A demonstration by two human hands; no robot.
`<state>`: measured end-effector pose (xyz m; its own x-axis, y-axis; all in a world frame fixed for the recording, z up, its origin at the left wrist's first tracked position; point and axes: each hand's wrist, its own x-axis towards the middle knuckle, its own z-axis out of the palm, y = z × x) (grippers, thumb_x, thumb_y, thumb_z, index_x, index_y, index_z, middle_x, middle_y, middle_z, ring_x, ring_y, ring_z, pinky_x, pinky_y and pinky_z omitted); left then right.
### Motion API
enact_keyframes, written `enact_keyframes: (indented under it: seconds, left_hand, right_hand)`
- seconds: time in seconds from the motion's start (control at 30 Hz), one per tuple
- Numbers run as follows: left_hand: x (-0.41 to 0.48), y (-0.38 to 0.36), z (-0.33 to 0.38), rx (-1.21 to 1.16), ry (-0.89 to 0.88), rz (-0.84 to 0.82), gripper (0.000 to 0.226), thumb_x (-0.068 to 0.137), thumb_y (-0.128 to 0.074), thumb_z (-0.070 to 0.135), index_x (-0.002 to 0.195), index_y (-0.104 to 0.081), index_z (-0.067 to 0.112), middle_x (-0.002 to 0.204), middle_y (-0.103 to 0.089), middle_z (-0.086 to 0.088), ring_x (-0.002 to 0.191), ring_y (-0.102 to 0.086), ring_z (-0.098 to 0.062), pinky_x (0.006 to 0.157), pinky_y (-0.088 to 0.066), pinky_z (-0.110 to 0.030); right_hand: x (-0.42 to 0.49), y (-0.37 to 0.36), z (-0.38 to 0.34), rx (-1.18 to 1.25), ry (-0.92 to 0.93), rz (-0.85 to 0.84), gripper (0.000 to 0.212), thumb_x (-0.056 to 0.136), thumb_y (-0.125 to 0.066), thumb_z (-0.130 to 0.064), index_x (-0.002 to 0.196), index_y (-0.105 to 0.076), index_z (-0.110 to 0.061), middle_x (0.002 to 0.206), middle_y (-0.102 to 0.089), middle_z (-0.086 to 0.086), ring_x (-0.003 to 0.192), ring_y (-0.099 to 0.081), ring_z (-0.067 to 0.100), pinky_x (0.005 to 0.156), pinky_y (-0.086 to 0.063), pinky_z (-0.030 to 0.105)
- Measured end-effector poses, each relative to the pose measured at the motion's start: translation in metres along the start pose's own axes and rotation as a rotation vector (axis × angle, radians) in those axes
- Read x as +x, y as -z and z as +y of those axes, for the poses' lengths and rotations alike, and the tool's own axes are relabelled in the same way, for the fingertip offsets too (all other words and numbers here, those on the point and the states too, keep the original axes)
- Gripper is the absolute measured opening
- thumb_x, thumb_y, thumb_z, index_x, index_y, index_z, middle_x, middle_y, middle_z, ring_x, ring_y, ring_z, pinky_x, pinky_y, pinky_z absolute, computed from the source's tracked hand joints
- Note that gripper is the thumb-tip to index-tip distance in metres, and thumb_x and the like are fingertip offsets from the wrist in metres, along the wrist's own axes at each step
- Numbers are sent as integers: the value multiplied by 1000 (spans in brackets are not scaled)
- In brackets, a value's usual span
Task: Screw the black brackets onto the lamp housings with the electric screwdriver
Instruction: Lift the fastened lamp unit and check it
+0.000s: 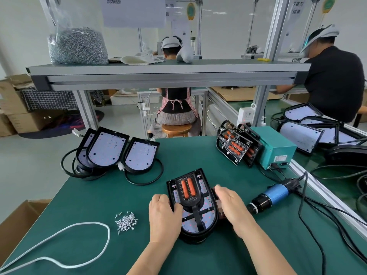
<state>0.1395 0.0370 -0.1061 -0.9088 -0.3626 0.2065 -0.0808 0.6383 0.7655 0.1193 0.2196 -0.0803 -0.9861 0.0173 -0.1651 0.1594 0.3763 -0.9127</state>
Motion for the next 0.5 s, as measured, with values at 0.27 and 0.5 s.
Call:
enact_keyframes:
  seconds: [0.27, 0.5]
  left_hand:
    - [0, 2, -1, -3, 8, 19, 38, 88, -63, 13, 61, -36, 15, 80, -44, 2, 77, -42, -23, 69, -29, -31]
    - [-2, 3, -1, -205, 71, 71, 24, 101, -47, 27, 79, -51, 19, 88, -55, 5, 87, -50, -7, 74, -31, -31]
  right_hand:
    - [-13, -17, 2, 123, 6, -71, 49, 68, -75, -36, 113, -60, -30, 105, -75, -10, 98, -71, 6, 95, -55, 35]
    - [-15, -24, 14, 125, 73, 61, 19, 87, -71, -27, 98, -64, -42, 95, -74, -26, 88, -67, -10, 78, -49, 17]
